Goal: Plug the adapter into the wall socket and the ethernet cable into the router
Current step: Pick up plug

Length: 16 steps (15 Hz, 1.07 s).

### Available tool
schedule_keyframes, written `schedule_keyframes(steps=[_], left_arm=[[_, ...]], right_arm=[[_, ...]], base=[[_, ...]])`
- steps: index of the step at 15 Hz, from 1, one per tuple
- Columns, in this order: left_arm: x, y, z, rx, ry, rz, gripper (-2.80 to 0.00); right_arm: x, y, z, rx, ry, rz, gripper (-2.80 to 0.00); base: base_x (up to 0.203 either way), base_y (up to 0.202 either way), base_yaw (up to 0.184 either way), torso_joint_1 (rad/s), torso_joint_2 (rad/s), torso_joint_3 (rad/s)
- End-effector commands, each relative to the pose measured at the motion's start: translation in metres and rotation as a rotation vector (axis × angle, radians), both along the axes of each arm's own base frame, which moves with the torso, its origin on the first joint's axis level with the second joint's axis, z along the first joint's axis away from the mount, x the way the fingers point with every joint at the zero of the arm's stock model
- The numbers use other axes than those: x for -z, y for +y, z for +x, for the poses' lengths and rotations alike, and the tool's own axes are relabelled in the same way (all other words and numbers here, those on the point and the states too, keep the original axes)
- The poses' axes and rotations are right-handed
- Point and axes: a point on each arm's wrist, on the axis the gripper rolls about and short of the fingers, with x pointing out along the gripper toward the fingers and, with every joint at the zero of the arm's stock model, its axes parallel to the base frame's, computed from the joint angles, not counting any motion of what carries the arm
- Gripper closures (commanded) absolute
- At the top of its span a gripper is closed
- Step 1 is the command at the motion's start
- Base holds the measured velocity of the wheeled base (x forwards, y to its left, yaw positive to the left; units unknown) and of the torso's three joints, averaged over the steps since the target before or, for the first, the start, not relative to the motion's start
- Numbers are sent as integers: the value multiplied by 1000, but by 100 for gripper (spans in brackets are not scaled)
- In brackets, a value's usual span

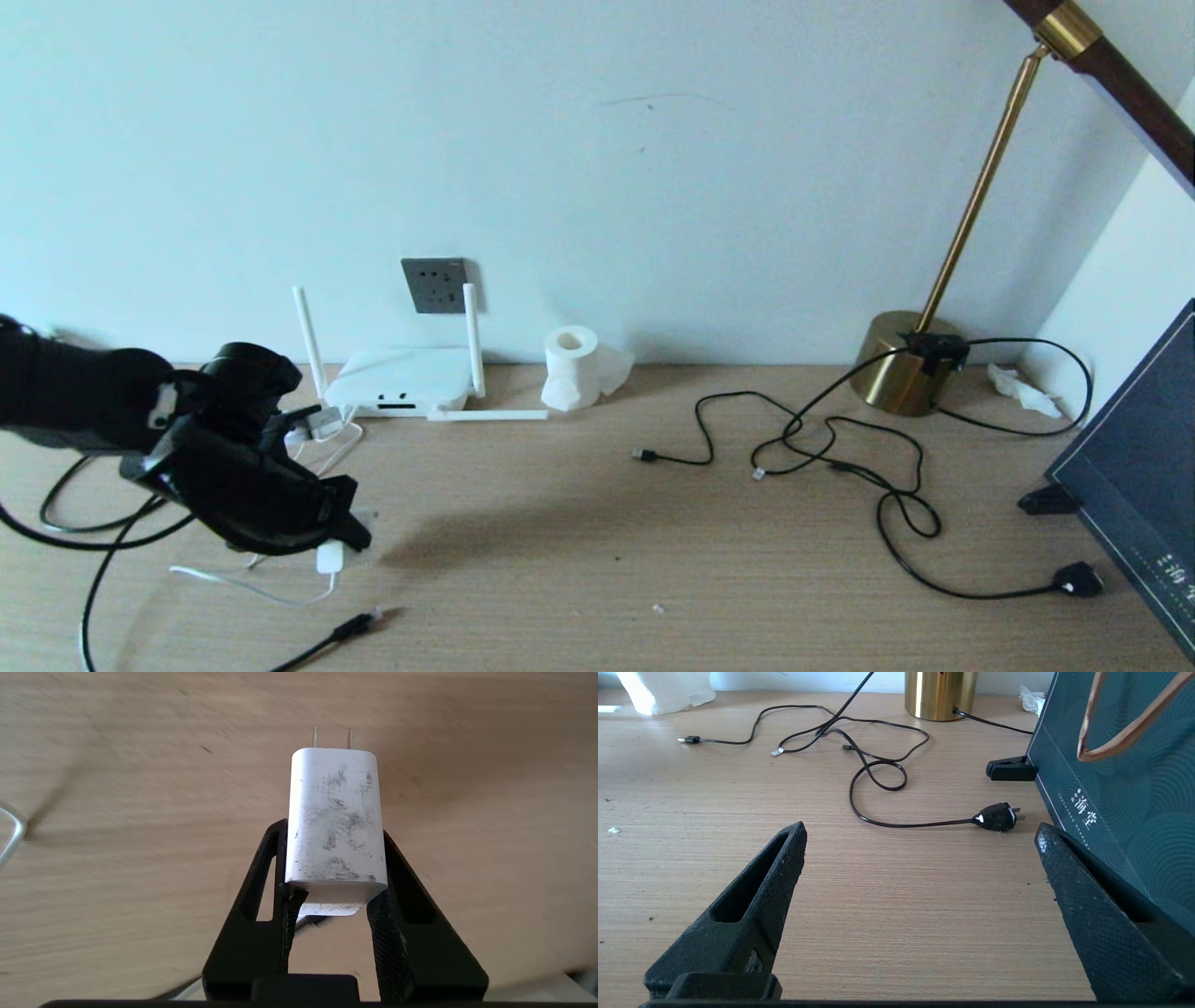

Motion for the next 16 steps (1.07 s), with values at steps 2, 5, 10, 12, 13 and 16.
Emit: schedule_keyframes(steps=[2, 5, 10, 12, 13, 16], left_arm=[[10, 2, 10, -20, 26, 49, 0], [10, 2, 13, -30, 24, 79, 0], [9, 2, 13, -17, 22, 95, 0], [10, 2, 12, -6, 24, 99, -172], [10, 2, 13, -6, 19, 98, -280], [9, 2, 14, -9, 14, 97, -280]], right_arm=[[0, 0, 0, 0, 1, 0, -280], [0, 0, 0, 0, 0, 0, -280], [0, 0, 0, 0, 1, 0, -280], [0, 0, 0, 0, 0, 0, -280], [0, 0, 0, 0, 1, 0, -280], [0, 0, 0, 0, -1, 0, -280]], base=[[0, 0, 0, 0, 0, 0], [0, 0, 0, 0, 0, 0], [0, 0, 0, 0, 0, 0], [0, 0, 0, 0, 0, 0], [0, 0, 0, 0, 0, 0], [0, 0, 0, 0, 0, 0]])
